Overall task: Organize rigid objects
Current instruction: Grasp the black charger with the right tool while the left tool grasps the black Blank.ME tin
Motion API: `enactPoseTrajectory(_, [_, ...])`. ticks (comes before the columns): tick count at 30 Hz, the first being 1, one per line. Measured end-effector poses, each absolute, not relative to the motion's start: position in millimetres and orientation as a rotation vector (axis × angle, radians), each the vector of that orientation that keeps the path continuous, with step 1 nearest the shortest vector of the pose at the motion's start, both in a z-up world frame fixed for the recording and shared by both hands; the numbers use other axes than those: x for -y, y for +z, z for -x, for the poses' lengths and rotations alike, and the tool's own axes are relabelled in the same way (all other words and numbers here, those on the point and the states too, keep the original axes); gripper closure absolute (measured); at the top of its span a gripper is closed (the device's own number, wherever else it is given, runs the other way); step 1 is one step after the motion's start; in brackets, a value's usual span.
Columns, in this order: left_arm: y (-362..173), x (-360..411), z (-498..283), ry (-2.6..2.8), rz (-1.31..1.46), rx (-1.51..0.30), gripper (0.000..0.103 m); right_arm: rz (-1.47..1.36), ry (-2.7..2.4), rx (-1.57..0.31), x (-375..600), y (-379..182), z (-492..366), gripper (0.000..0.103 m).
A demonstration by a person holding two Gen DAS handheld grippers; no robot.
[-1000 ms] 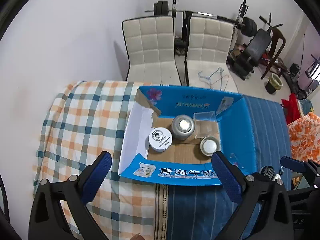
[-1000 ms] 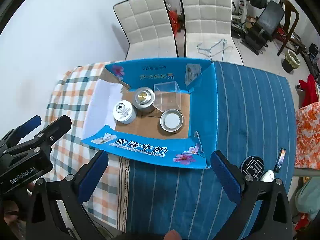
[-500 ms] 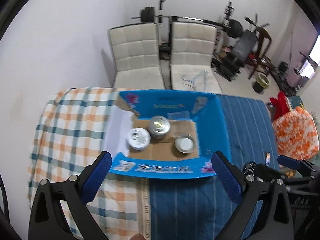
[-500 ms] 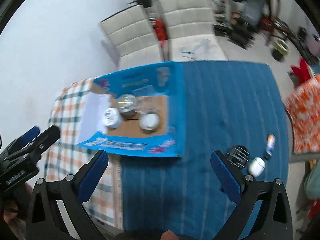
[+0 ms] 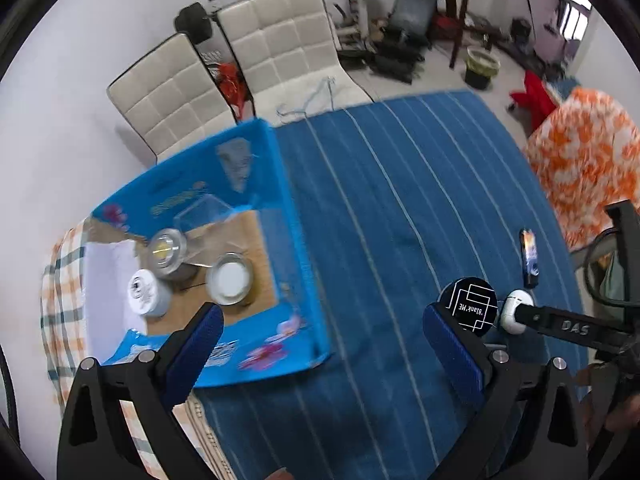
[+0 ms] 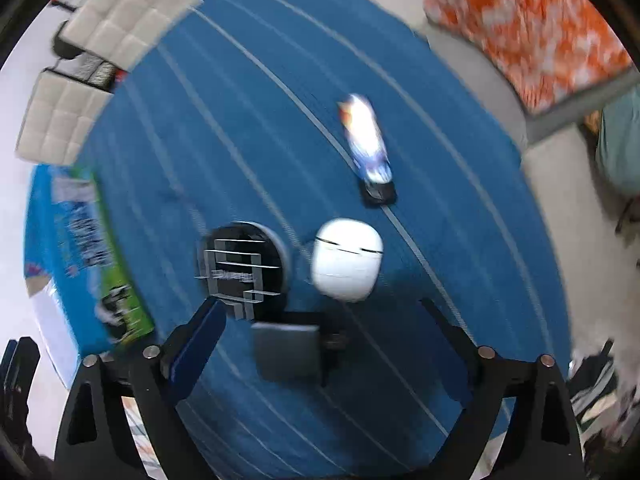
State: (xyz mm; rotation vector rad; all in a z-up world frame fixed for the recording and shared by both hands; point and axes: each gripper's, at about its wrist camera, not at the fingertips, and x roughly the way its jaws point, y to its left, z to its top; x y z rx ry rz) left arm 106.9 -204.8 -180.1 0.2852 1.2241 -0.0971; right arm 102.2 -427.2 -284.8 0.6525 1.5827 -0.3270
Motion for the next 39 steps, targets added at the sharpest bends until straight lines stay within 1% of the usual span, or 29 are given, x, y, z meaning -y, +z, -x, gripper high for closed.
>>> enactPoseTrajectory(2, [-193, 217, -111, -0.103, -0.309, -1.244, 0.0, -0.69, -0.293, -1.601, 428, -294, -99, 0.01])
enactPoseTrajectory(4, [-200, 225, -113, -0.09, -0.347, -1.245, 0.0, -0.67, -0.272, -1.607, 423, -297, -93, 0.01])
enactPoseTrajectory(8, [-212, 225, -112, -0.058, -0.375, -1.267, 0.001, -0.665, -0.208, -1.666, 400, -315, -79, 0.01])
enactPoseTrajectory(10, [-216, 222, -110, -0.032, -0.384, -1.276, 0.001, -0.686, -0.194, -1.697, 388, -330, -75, 0.012])
enactPoseTrajectory(11, [-218, 221, -109, -0.023, -0.392, -1.278, 0.001, -0.698, -0.191, -1.704, 383, -337, -73, 0.02])
enactPoseTrajectory(12, [-219, 219, -108, -0.013, -0.4, -1.278, 0.0, -0.685, -0.196, -1.718, 377, -345, -73, 0.031])
enactPoseTrajectory(13, [-220, 218, -107, -0.004, -0.407, -1.28, 0.001, -0.652, -0.206, -1.707, 373, -346, -75, 0.038])
enactPoseTrajectory(14, [-222, 217, -106, 0.001, -0.416, -1.284, 0.001, -0.61, -0.214, -1.684, 369, -342, -78, 0.041])
enactPoseTrajectory(18, [-224, 224, -101, -0.012, -0.432, -1.291, 0.001, -0.531, -0.21, -1.716, 374, -340, -72, 0.044])
enactPoseTrajectory(24, [-234, 257, -92, -0.135, -0.373, -1.33, 0.001, -0.517, -0.287, -1.722, 425, -335, -32, 0.045])
enactPoseTrajectory(28, [-262, 289, -93, -0.241, -0.346, -1.39, 0.001, -0.583, -0.326, -1.69, 448, -335, -24, 0.045])
enactPoseTrajectory(31, [-301, 302, -104, -0.281, -0.326, -1.487, 0.001, -0.593, -0.353, -1.671, 458, -332, -34, 0.045])
enactPoseTrajectory(34, [-327, 308, -114, -0.32, -0.289, -1.565, 0.001, -0.574, -0.362, -1.661, 460, -331, -32, 0.045])
enactPoseTrajectory(37, [-342, 316, -119, -0.373, -0.229, -1.603, 0.0, -0.575, -0.367, -1.663, 466, -330, -39, 0.044])
enactPoseTrajectory(39, [-349, 324, -121, -0.369, -0.264, -1.627, 0.0, -0.582, -0.369, -1.666, 468, -330, -43, 0.044])
